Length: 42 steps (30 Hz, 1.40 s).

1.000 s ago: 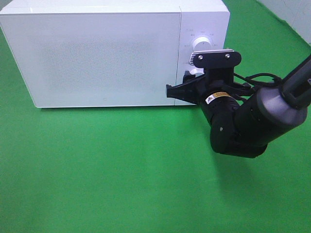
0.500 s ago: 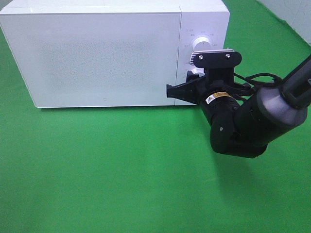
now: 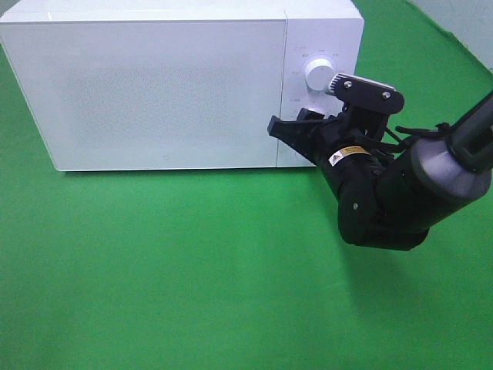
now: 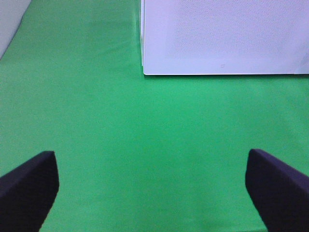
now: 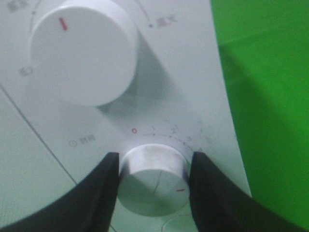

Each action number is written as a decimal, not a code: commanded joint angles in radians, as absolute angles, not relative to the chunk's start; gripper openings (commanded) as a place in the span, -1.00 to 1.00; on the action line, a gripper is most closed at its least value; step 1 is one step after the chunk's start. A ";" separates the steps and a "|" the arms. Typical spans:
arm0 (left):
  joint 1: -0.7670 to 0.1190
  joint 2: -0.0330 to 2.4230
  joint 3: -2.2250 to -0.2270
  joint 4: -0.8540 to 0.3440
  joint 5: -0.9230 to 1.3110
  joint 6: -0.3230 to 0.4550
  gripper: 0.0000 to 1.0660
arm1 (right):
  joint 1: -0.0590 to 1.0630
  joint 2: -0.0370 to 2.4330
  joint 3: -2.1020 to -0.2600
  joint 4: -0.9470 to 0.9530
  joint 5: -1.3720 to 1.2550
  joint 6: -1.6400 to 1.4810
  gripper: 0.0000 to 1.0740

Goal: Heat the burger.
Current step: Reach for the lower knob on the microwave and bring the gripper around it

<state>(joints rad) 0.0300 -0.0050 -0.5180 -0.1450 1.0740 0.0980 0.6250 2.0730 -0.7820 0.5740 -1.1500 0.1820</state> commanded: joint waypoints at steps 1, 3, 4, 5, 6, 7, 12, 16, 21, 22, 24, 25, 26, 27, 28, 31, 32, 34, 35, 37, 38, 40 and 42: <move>0.033 -0.022 -0.516 -0.147 1.070 0.097 0.83 | 0.631 2.074 -0.797 0.453 -1.200 0.359 -1.00; 0.033 -0.022 -0.516 -0.147 1.070 0.097 0.83 | 0.631 2.074 -0.797 0.441 -1.206 0.416 -1.00; 0.033 -0.022 -0.516 -0.147 1.070 0.097 0.83 | 0.631 2.074 -0.797 0.419 -1.222 0.516 -1.00; 0.033 -0.022 -0.516 -0.147 1.070 0.097 0.83 | 0.631 2.074 -0.797 0.419 -1.222 0.516 -1.00; 0.033 -0.022 -0.516 -0.147 1.070 0.097 0.83 | 0.631 2.074 -0.797 0.409 -1.229 0.626 -1.00; 0.033 -0.022 -0.516 -0.147 1.070 0.097 0.83 | 0.631 2.074 -0.797 0.409 -1.229 0.626 -1.00; 0.033 -0.022 -0.516 -0.147 1.070 0.097 0.83 | 0.631 2.074 -0.797 0.394 -1.244 0.917 -1.00; 0.033 -0.022 -0.516 -0.147 1.070 0.097 0.83 | 0.631 2.074 -0.797 0.394 -1.283 1.037 -1.00; 0.033 -0.022 -0.516 -0.147 1.070 0.097 0.83 | 0.631 2.074 -0.797 0.395 -1.322 1.211 -1.00; 0.033 -0.022 -0.516 -0.147 1.070 0.097 0.83 | 0.631 2.074 -0.797 0.395 -1.333 1.263 -1.00; 0.033 -0.022 -0.516 -0.147 1.070 0.097 0.83 | 0.631 2.074 -0.797 0.395 -1.340 1.304 -1.00; 0.033 -0.022 -0.516 -0.147 1.070 0.097 0.83 | 0.631 2.074 -0.797 0.395 -1.340 1.304 -1.00; 0.033 -0.022 -0.516 -0.147 1.070 0.097 0.83 | 0.631 2.074 -0.797 0.395 -1.342 1.319 -1.00; 0.033 -0.022 -0.516 -0.147 1.070 0.097 0.83 | 0.631 2.074 -0.797 0.395 -1.342 1.319 -1.00; 0.033 -0.022 -0.516 -0.147 1.070 0.097 0.83 | 0.631 2.074 -0.797 0.395 -1.342 1.365 -1.00; 0.033 -0.022 -0.516 -0.147 1.070 0.097 0.83 | 0.631 2.074 -0.797 0.395 -1.342 1.430 -1.00; 0.033 -0.022 -0.516 -0.147 1.070 0.097 0.83 | 0.631 2.074 -0.797 0.395 -1.342 1.430 -1.00; 0.033 -0.022 -0.516 -0.147 1.070 0.097 0.83 | 0.631 2.074 -0.797 0.395 -1.342 1.443 -1.00; 0.033 -0.022 -0.516 -0.147 1.070 0.097 0.83 | 0.631 2.074 -0.797 0.395 -1.342 1.441 -1.00; 0.033 -0.022 -0.516 -0.147 1.070 0.097 0.83 | 0.631 2.074 -0.797 0.395 -1.342 1.436 -1.00; 0.033 -0.022 -0.516 -0.147 1.070 0.097 0.83 | 0.631 2.074 -0.797 0.395 -1.342 1.436 -1.00; 0.033 -0.022 -0.516 -0.147 1.070 0.097 0.83 | 0.631 2.074 -0.797 0.396 -1.342 1.430 -0.99; 0.033 -0.022 -0.516 -0.147 1.070 0.097 0.83 | 0.631 2.074 -0.797 0.400 -1.342 1.430 -0.97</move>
<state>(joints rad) 0.0300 -0.0050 -0.5180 -0.1450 1.0740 0.0980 0.6140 2.0900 -0.7750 0.5530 -1.1670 1.4170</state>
